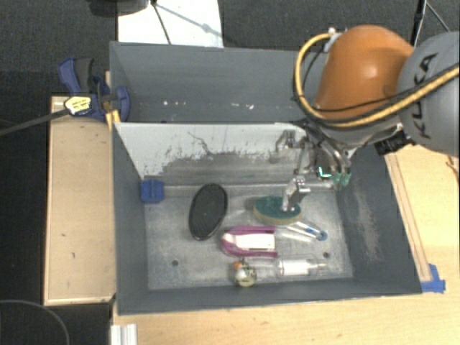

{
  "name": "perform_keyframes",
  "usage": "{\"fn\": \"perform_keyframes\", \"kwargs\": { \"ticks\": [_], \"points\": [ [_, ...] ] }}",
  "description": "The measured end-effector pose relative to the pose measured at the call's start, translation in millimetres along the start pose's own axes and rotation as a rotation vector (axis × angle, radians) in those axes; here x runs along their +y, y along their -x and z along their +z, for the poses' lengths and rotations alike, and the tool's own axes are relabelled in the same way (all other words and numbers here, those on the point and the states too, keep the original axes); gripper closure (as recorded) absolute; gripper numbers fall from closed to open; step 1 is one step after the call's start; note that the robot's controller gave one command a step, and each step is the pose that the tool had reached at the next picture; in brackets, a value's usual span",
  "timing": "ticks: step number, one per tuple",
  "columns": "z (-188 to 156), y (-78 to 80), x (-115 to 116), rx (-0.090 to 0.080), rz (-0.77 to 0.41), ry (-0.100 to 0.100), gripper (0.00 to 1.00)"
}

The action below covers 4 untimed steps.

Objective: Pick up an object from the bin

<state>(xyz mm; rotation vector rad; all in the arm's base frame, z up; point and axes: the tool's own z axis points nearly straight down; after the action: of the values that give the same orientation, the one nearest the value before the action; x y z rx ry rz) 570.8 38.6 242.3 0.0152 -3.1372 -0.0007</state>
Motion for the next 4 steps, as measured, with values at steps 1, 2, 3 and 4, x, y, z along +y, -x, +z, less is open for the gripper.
{"fn": "perform_keyframes", "kwargs": {
  "ticks": [1,2,3,4],
  "points": [
    [171,2.2,-54,-0.013,0.117,0.002,0.0],
    [141,19.8,-49,-0.011,0.26,0.001,0.0],
    [142,15.8,-59,-0.005,0.487,0.001,0.0],
    [167,21.3,-47,-0.007,0.55,0.002,0.0]
  ]
}}
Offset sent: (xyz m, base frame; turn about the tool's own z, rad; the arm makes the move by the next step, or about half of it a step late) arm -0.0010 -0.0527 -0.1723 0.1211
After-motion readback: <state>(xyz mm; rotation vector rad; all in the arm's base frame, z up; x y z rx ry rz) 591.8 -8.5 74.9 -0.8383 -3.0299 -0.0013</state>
